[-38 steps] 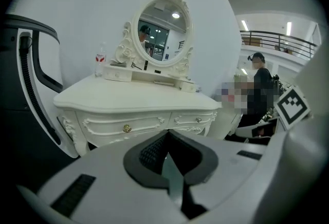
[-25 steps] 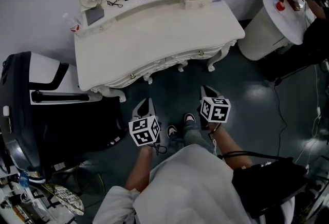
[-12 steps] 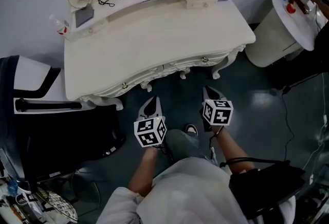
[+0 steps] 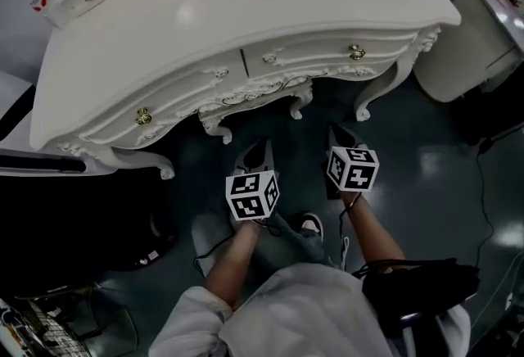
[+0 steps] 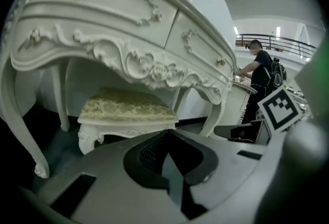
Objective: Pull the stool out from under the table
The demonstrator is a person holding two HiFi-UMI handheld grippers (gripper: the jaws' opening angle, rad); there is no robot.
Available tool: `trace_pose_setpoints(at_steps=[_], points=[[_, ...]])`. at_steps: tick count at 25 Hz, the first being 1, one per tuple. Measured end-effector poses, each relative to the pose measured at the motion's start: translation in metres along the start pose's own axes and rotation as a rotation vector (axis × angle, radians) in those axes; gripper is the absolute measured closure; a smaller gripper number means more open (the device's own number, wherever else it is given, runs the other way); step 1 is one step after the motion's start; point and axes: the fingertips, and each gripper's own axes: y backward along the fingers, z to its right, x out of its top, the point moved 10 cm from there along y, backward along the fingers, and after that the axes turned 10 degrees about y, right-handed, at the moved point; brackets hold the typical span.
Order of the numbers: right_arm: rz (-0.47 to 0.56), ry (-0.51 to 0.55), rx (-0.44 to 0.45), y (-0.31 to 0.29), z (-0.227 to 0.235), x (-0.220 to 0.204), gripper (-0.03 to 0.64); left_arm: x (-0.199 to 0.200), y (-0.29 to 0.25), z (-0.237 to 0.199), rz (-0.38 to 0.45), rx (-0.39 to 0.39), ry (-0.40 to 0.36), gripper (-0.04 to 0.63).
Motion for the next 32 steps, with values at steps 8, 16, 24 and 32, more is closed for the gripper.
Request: trace_pose_setpoints(at_steps=[8,16,24,32], points=[[-0.004,0.044,0.066,-0.092,0.008,-0.101,0.617,-0.102,-0.076,-0.049,0.019,0.0,0.021,0.588],[0.024,0.103,0.051,-0.115,0.011,-0.101,0.617,-0.106,-0.077,-0.076,0.05,0.081,0.036,0.588],[0.072,0.143,0.08,-0.133,0.019,-0.072,0.614,-0.076,-0.071,-0.093,0.123,0.135,-0.039,0.588],[0.073,0.202,0.066,-0.159,0.023,-0.059,0.505,-0.057,-0.065,-0.114,0.169,0.203,-0.054,0.584]])
